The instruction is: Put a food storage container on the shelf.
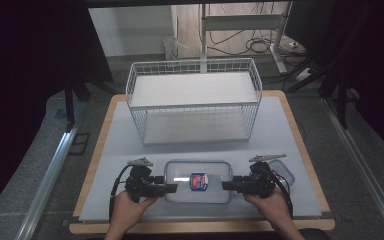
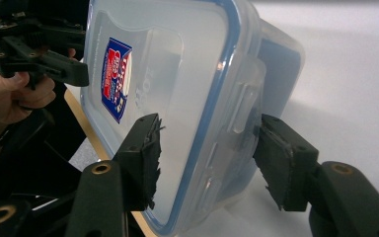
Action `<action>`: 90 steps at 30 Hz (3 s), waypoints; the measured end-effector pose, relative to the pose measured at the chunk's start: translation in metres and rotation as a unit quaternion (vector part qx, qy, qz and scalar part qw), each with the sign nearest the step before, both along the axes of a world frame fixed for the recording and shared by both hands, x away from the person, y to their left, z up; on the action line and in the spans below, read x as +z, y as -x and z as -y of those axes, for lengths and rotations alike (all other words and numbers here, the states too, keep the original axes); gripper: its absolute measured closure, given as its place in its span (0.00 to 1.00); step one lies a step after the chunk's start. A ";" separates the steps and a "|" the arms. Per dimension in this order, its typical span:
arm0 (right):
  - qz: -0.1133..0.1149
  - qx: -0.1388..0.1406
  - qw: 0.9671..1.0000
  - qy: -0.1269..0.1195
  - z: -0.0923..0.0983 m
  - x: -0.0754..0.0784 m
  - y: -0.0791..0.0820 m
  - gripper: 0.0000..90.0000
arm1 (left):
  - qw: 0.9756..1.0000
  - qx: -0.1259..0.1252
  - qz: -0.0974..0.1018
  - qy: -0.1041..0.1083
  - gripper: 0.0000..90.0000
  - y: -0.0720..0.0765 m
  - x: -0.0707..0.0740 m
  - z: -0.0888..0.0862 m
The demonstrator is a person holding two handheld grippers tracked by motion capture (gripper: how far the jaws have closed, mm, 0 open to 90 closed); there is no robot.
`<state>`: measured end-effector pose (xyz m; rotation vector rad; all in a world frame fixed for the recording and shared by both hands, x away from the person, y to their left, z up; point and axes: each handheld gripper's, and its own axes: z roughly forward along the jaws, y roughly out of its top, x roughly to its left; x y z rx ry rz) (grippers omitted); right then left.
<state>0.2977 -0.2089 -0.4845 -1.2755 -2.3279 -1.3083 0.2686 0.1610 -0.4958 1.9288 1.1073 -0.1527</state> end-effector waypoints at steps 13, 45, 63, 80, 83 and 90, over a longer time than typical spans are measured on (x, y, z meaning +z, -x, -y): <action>0.008 -0.001 1.000 -0.008 0.003 0.003 -0.001 0.56 | 0.998 0.017 -0.013 0.051 0.55 -0.005 -0.001 -0.012; 0.074 -0.016 0.996 -0.036 0.002 0.051 -0.015 0.56 | 0.997 0.027 0.048 0.062 0.56 -0.013 0.045 -0.016; 0.114 -0.007 0.992 -0.045 -0.010 0.115 -0.045 0.56 | 0.993 0.050 0.086 0.059 0.55 -0.038 0.115 -0.025; 0.133 -0.008 0.990 -0.051 -0.017 0.165 -0.082 0.56 | 0.991 0.067 0.099 0.060 0.54 -0.072 0.164 -0.029; 0.137 -0.011 0.989 -0.053 -0.019 0.177 -0.093 0.56 | 0.991 0.070 0.099 0.064 0.54 -0.082 0.174 -0.031; 0.136 -0.014 0.989 -0.059 -0.020 0.187 -0.106 0.56 | 0.990 0.073 0.098 0.064 0.54 -0.096 0.185 -0.032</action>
